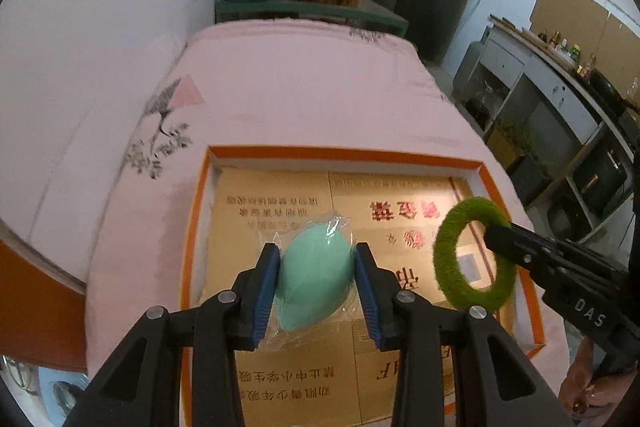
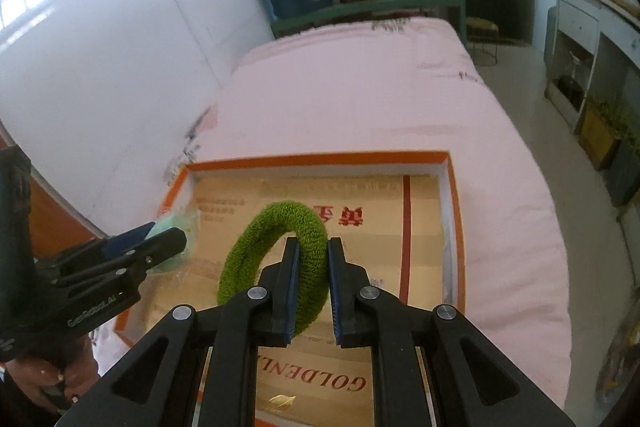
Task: Organize soft objects
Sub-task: 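Carry the sponge and the green ring with both tools over the cardboard box, then open both tools to drop the sponge and ring into the box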
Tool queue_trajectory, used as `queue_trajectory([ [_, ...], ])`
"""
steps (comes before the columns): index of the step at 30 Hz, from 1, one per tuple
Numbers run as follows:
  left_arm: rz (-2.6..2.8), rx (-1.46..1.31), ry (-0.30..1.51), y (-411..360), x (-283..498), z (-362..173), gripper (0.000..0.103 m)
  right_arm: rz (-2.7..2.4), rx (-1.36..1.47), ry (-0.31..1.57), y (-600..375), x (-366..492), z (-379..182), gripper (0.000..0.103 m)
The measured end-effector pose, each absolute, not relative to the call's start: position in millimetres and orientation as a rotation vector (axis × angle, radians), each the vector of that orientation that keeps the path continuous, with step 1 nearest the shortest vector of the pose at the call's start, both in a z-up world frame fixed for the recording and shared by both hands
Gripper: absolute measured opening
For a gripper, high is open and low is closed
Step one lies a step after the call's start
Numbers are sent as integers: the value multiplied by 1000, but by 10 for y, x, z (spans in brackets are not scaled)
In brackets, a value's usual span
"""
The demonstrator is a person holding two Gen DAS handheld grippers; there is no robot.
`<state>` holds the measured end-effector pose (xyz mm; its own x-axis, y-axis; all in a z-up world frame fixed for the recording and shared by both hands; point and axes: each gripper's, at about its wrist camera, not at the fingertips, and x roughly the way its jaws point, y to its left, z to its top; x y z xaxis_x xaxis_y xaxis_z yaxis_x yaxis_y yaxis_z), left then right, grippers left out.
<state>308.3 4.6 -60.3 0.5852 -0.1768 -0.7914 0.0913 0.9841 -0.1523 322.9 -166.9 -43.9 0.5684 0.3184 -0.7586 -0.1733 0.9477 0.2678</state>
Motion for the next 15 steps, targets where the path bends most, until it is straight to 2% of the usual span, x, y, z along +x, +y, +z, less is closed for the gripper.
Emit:
queue_trajectory([
  [15,-171,-95,1012,28,3249,-886,39,275,175,1024,-1659,3375,-811,14],
])
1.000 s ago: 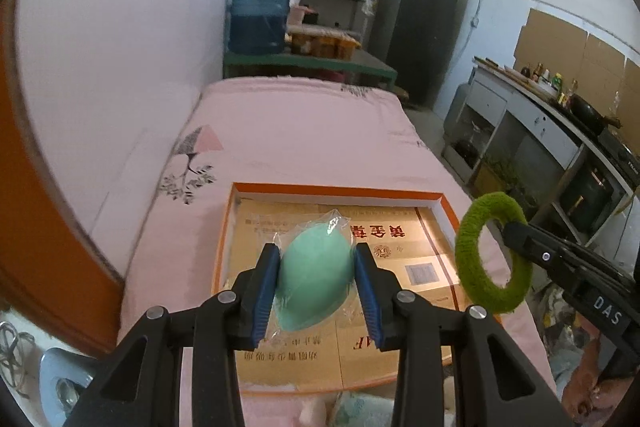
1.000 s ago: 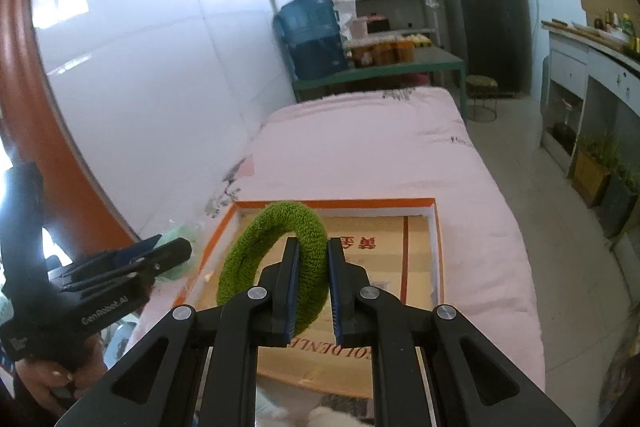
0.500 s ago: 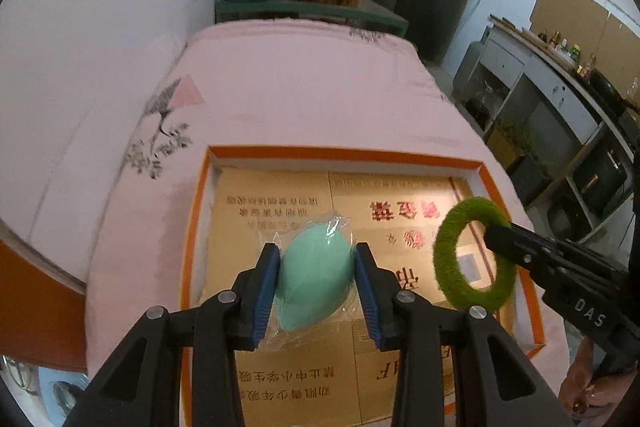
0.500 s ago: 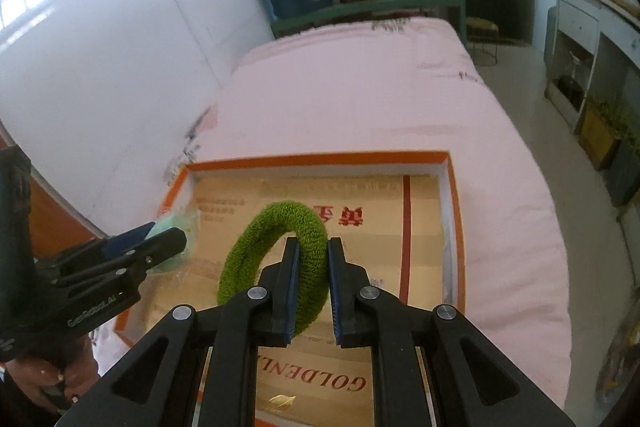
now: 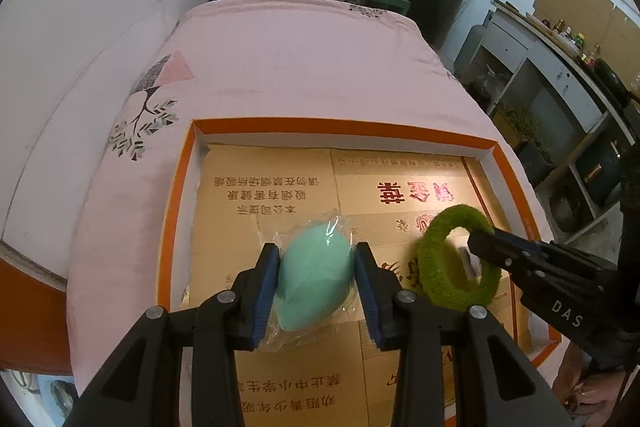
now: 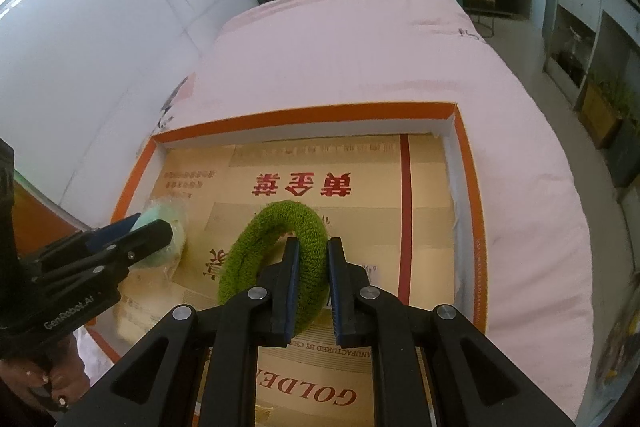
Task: Organize soft objects
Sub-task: 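Open both tools to drop the sponge and ring into the box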
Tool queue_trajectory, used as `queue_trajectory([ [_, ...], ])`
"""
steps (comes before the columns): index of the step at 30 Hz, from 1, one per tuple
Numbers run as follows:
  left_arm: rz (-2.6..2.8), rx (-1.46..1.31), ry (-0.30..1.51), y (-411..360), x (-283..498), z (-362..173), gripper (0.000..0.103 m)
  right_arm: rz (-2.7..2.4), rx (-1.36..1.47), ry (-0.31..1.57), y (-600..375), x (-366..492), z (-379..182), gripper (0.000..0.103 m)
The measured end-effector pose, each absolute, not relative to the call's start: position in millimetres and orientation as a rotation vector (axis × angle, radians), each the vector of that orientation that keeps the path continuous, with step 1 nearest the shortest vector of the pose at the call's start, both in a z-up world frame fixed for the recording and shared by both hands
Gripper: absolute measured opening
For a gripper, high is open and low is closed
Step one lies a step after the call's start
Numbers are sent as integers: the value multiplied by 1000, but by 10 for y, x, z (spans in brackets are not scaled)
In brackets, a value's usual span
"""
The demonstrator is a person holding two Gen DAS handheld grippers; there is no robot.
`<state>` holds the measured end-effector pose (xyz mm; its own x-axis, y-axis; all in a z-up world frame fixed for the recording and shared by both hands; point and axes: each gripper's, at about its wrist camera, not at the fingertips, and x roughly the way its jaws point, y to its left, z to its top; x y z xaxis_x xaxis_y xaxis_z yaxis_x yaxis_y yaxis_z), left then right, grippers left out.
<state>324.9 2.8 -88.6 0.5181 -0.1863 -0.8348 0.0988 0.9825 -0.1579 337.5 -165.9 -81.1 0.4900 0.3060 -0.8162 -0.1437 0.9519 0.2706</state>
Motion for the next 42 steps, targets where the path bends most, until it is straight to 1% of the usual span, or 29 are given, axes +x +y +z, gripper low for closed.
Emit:
queue_trajectory([
  [5,-179,-134,1019,59,3260,-918,42,275,188,1041,-1646,3405,-879,14],
  [8,-200,-184,1031,116,3288,-933,44,283,207,1051,-1671,3400,-920,16],
  [10,-219,-189,1046,133,3312,-935,51,288,229,1051,-1703,3392,-919,19],
  [13,-212,-204,1058,148,3302,-917,55,287,248,1045,-1735,3376,-882,32],
  [15,-203,-210,1047,146,3274,-886,56,278,233,1031,-1731,3350,-837,48],
  [16,-200,-210,1034,147,3256,-858,58,273,225,1026,-1725,3338,-821,50],
  [19,-196,-201,986,139,3184,-742,62,257,196,1006,-1718,3269,-744,51],
  [25,-229,-181,842,131,2942,-411,62,239,170,949,-1745,3067,-530,51],
  [30,-239,-242,773,229,2726,-190,62,243,171,899,-1776,2827,-317,51],
  [33,-201,-202,721,245,2579,-53,62,243,174,875,-1770,2696,-214,51],
  [42,-168,-112,653,229,2136,189,62,189,130,778,-1715,2141,93,52],
])
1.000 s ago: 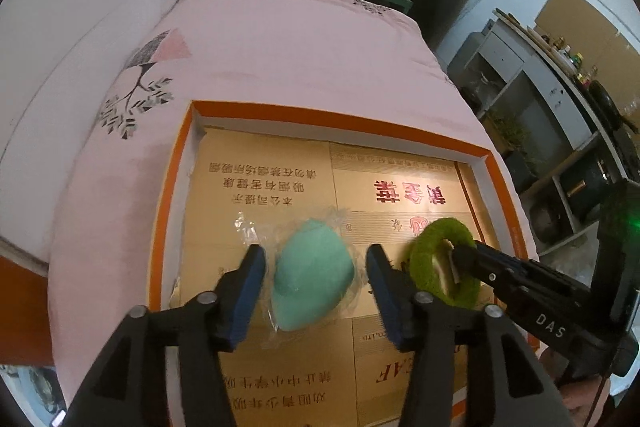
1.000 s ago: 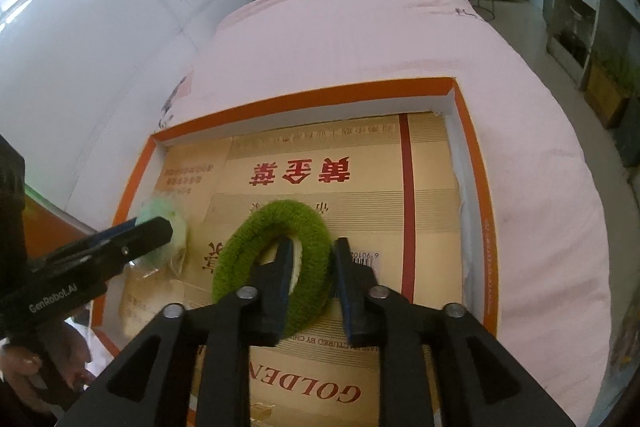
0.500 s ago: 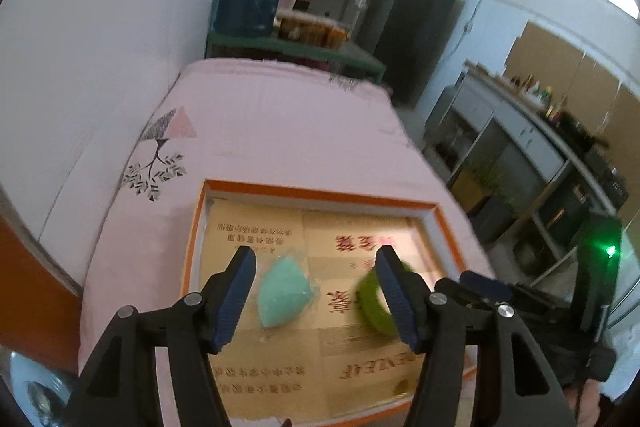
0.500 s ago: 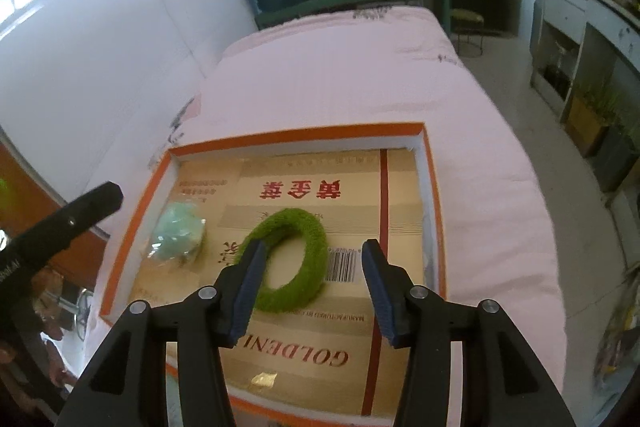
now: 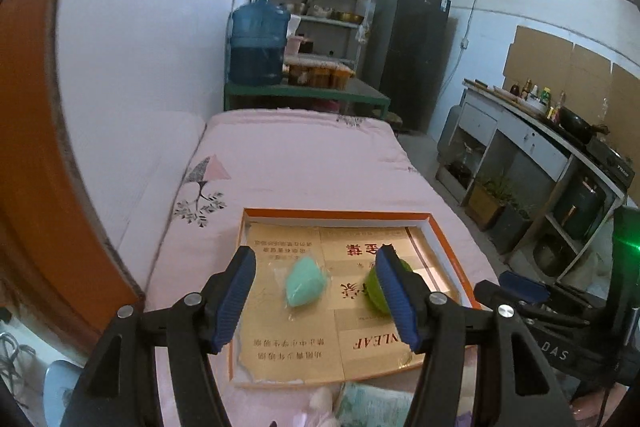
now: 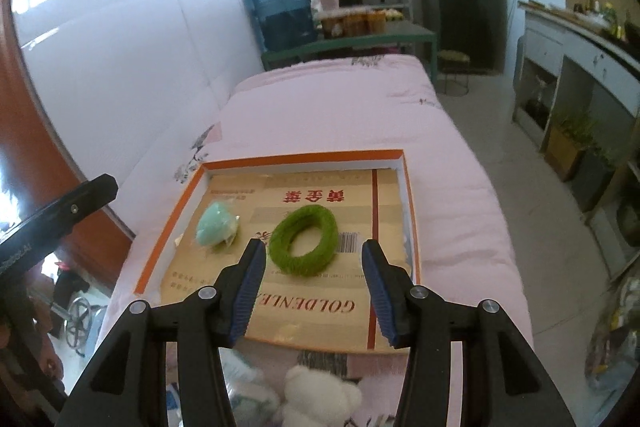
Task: Organize soft objects
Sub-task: 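Open both tools to drop the sponge and ring into the box, then move both tools back toward the pile of soft items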
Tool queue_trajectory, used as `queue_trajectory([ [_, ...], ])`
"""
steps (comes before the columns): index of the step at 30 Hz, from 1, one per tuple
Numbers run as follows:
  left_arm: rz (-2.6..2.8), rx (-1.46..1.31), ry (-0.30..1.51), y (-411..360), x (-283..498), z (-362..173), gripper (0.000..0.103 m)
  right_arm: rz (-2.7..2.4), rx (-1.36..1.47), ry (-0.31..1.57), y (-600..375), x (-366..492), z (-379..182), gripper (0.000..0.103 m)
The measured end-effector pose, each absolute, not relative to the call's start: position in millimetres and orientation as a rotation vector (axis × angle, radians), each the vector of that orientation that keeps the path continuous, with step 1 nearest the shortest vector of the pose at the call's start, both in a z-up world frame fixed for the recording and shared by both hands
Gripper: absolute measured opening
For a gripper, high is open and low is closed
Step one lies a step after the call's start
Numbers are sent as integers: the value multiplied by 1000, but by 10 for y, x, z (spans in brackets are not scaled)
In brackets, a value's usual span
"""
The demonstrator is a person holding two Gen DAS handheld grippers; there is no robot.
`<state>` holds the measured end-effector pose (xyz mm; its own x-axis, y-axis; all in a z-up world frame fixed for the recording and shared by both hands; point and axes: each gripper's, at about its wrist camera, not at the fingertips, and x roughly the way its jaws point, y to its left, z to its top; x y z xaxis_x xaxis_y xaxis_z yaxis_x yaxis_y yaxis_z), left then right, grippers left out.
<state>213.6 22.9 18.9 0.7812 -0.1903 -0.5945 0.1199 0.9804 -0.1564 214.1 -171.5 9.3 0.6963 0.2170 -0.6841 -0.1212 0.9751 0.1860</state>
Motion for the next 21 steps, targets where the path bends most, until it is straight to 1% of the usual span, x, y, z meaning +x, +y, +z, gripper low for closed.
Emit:
queue_trajectory([
  [9,-159,-68,553,260,1642,374,62,180,129,715,-1674,1672,280,52],
  [21,-158,-63,489,269,1182,455,62,163,121,648,-1650,1159,408,52],
])
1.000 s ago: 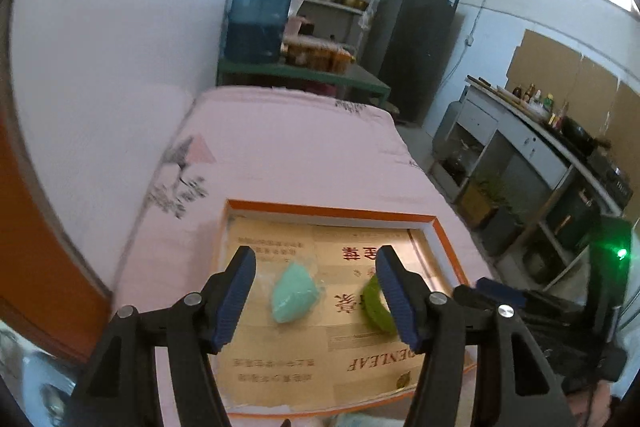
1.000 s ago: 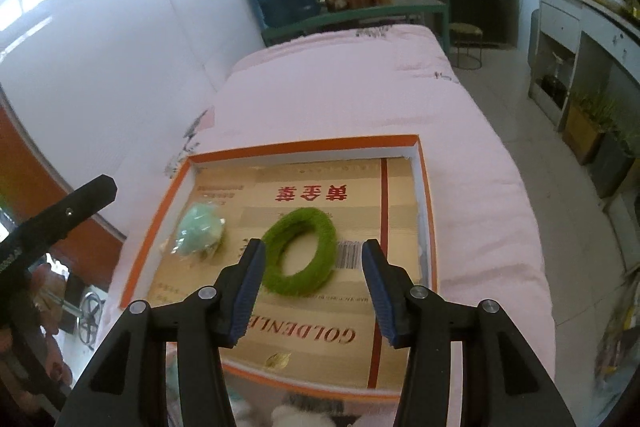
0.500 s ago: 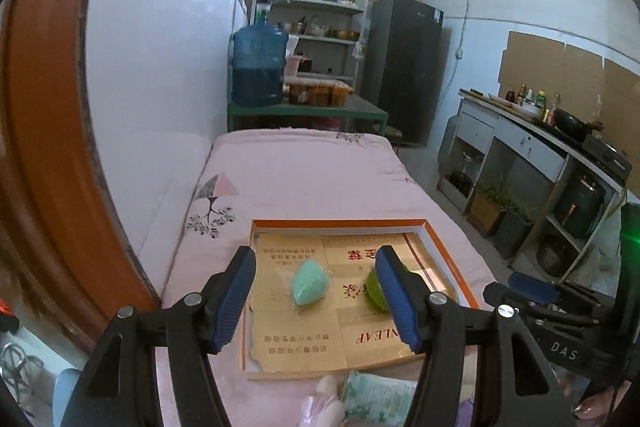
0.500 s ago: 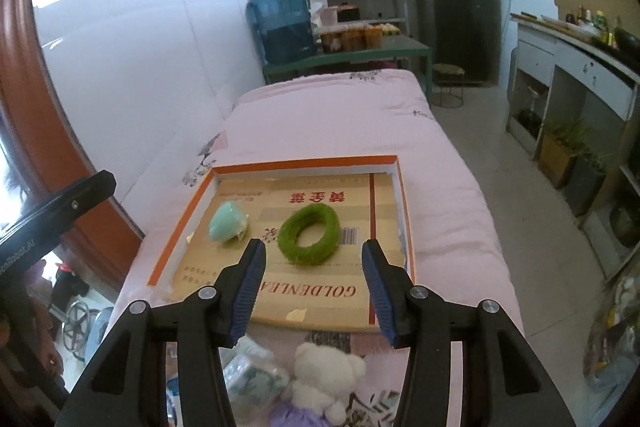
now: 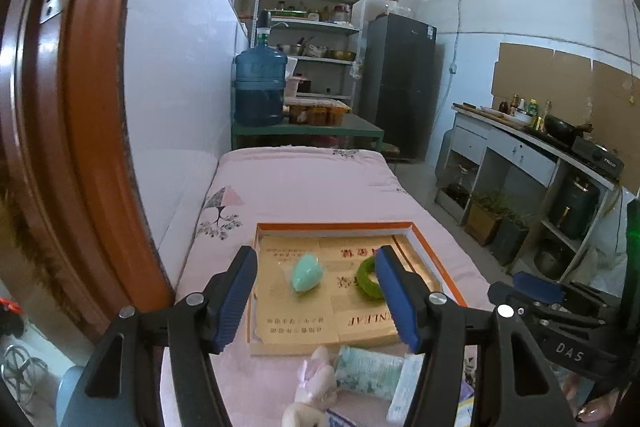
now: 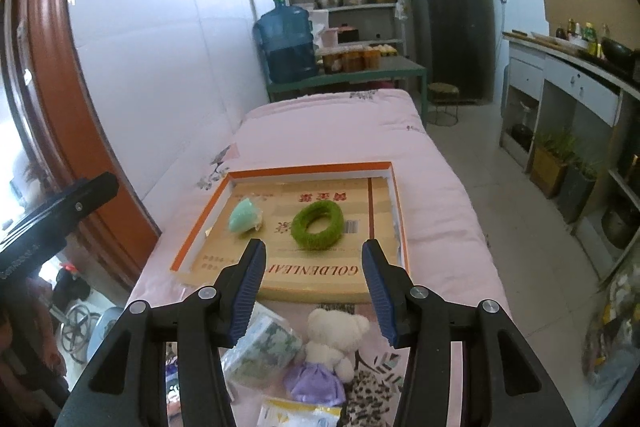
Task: Organize soft objects
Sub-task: 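Move both tools back toward the pile of soft items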
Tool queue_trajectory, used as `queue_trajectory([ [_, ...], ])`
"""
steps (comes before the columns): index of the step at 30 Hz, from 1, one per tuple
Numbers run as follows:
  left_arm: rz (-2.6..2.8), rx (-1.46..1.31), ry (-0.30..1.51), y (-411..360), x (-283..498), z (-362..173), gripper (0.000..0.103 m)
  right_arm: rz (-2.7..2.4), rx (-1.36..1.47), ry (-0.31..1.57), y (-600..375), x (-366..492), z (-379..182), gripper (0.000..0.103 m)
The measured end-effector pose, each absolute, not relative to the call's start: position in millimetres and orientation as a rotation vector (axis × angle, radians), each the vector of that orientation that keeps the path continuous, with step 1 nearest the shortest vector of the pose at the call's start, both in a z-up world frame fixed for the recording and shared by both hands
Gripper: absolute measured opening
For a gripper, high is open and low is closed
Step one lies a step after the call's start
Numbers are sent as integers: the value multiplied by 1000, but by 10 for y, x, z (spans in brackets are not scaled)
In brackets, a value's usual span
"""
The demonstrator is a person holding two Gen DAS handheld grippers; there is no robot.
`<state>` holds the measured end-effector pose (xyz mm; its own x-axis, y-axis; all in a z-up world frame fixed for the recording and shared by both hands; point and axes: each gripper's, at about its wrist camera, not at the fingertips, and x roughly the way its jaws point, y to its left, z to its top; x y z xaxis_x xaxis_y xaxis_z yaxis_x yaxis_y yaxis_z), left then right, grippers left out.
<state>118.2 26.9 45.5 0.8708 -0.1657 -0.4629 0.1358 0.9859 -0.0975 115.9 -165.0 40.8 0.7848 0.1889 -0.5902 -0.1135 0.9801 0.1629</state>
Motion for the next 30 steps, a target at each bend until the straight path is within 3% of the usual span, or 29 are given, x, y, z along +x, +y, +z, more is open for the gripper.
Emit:
queue_trajectory([
  [30,-153,-56,499,326,473,63,62,146,114,641,-1652,521,184,52],
])
